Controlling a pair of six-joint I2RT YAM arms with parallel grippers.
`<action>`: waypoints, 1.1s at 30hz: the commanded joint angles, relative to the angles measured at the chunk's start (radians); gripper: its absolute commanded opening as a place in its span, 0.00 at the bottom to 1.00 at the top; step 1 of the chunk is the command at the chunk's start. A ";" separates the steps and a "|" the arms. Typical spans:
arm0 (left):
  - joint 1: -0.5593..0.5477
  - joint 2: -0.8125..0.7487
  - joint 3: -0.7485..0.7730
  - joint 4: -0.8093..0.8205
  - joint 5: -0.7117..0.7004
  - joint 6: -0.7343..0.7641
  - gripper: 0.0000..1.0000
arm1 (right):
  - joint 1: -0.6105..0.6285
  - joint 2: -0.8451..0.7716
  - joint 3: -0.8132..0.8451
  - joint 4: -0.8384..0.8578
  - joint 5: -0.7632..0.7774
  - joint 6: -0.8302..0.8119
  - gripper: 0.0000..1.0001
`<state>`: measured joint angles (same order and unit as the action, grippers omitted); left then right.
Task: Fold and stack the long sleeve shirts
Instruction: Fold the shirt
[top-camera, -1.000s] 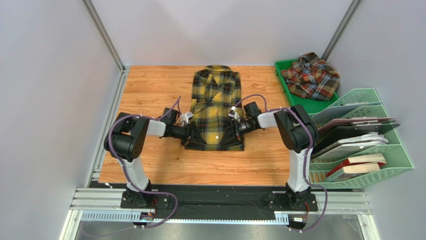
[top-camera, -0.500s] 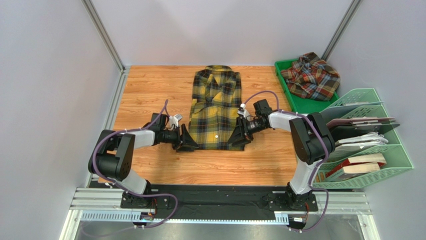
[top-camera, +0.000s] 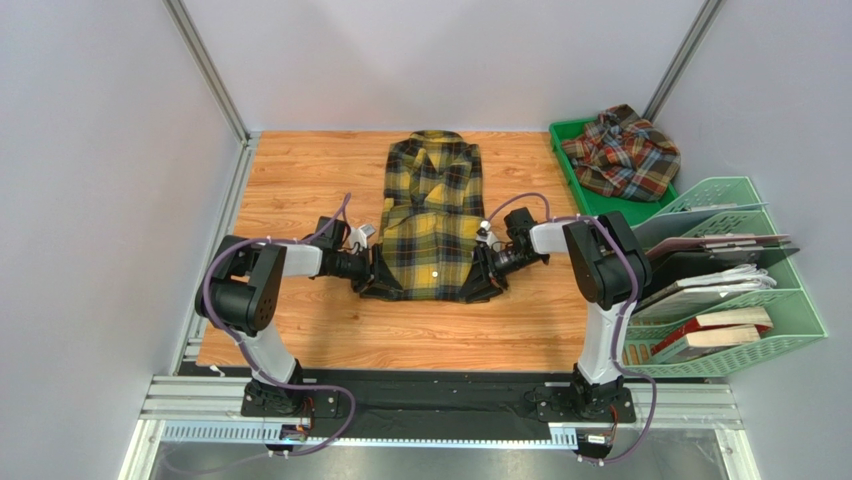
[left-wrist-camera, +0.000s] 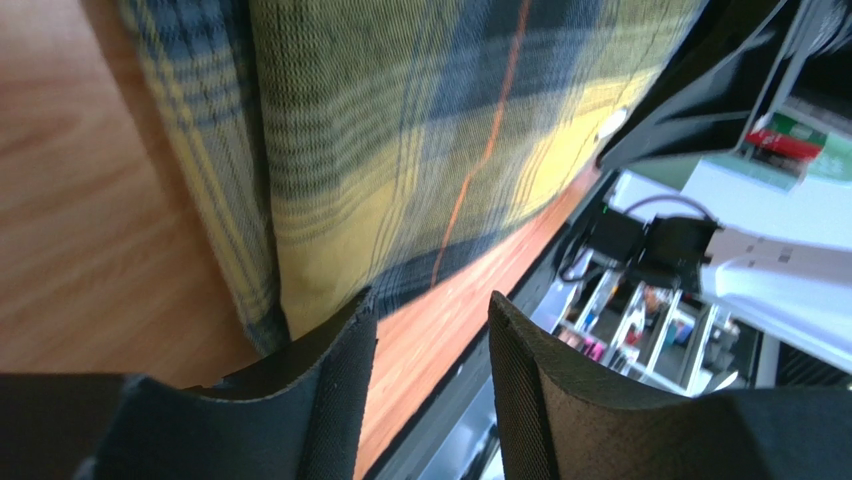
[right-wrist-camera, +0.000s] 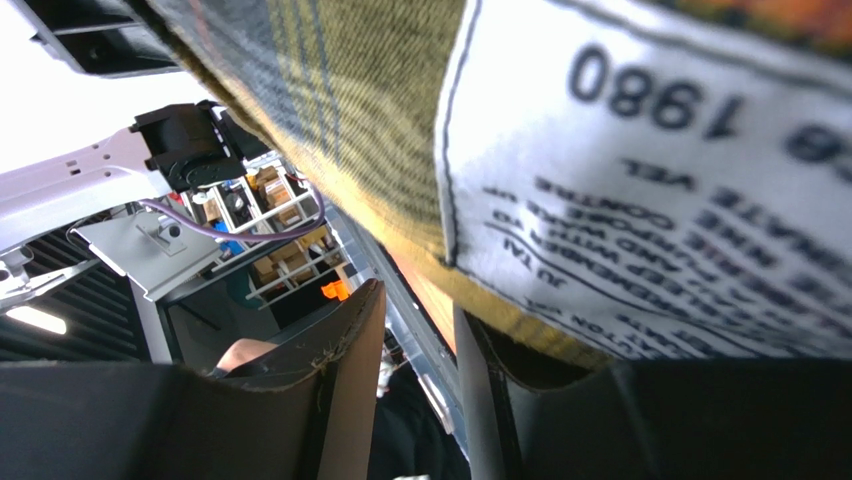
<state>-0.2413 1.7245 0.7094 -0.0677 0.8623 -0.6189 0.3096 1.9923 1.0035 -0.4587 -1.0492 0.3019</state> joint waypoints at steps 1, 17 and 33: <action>-0.022 -0.121 0.108 -0.172 0.017 0.186 0.55 | 0.008 -0.117 0.069 -0.120 -0.004 -0.032 0.38; -0.233 -0.600 0.064 -0.406 -0.174 1.045 0.62 | 0.039 -0.326 0.184 -0.277 0.241 -0.530 0.52; -0.283 -0.556 -0.175 -0.212 -0.325 1.912 0.59 | 0.243 -0.711 -0.368 0.196 0.548 -1.310 0.56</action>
<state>-0.4919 1.1568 0.5777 -0.3920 0.5365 1.0924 0.5190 1.2903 0.7002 -0.4461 -0.5617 -0.8257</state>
